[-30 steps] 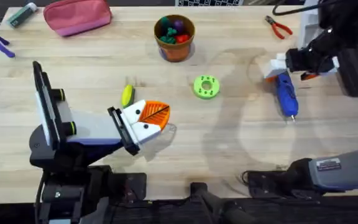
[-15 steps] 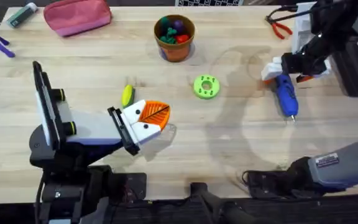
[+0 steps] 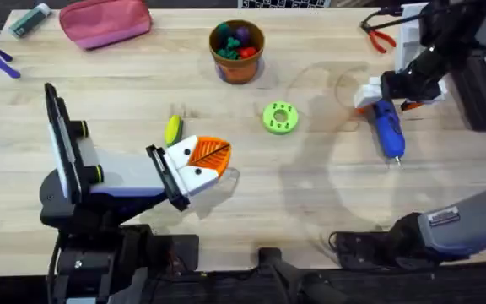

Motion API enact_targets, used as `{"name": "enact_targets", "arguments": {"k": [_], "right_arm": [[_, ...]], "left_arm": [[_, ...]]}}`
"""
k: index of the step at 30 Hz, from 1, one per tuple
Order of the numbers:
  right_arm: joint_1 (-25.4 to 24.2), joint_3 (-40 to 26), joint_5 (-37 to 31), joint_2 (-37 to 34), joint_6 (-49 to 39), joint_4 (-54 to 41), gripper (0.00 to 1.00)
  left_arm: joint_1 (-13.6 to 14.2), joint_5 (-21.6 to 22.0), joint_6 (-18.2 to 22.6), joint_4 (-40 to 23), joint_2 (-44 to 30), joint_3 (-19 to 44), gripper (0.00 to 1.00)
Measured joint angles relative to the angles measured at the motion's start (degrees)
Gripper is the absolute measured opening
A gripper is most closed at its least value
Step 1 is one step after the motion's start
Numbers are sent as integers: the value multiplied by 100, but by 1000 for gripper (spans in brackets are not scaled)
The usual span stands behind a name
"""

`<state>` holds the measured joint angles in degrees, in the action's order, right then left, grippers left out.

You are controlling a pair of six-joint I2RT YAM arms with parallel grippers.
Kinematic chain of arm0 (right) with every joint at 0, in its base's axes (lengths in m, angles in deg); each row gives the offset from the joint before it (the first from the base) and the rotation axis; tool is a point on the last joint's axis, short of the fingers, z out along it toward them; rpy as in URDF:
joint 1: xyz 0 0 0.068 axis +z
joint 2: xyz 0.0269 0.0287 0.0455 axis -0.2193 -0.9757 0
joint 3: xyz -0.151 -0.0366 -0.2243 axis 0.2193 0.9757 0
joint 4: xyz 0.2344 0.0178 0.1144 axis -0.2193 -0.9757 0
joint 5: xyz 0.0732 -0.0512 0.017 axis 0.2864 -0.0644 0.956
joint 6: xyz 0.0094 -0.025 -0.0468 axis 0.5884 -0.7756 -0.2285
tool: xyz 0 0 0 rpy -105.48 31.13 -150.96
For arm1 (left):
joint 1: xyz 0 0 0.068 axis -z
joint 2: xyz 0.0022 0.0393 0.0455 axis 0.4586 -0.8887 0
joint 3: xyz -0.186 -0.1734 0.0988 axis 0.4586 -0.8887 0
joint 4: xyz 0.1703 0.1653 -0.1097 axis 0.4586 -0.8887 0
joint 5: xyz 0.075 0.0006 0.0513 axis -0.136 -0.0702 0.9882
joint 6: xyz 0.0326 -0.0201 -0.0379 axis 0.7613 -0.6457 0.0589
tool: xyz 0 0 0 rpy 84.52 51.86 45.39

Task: Pick up the gripper from the table and insert it into the empty holder that is missing its gripper. Then pick up a screw, insert it into the mounting hole, and use the screwdriver to tighten it. Finally, clean up the table by picking up the vegetable and placing it into the bucket.

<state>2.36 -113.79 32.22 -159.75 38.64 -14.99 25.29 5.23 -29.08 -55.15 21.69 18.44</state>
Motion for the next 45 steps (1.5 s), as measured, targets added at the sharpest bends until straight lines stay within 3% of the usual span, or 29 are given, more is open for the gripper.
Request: {"name": "enact_targets", "arguments": {"k": [39,42,45], "right_arm": [[-299,-21,417,-203,-68,-109,936],[-297,-22,435,-203,-71,-118,868],[-299,-22,438,-203,-97,-120,673]], "left_arm": [[0,0,0,0,0,0,6],[0,0,0,0,0,0,6],[0,0,0,0,0,0,6]]}}
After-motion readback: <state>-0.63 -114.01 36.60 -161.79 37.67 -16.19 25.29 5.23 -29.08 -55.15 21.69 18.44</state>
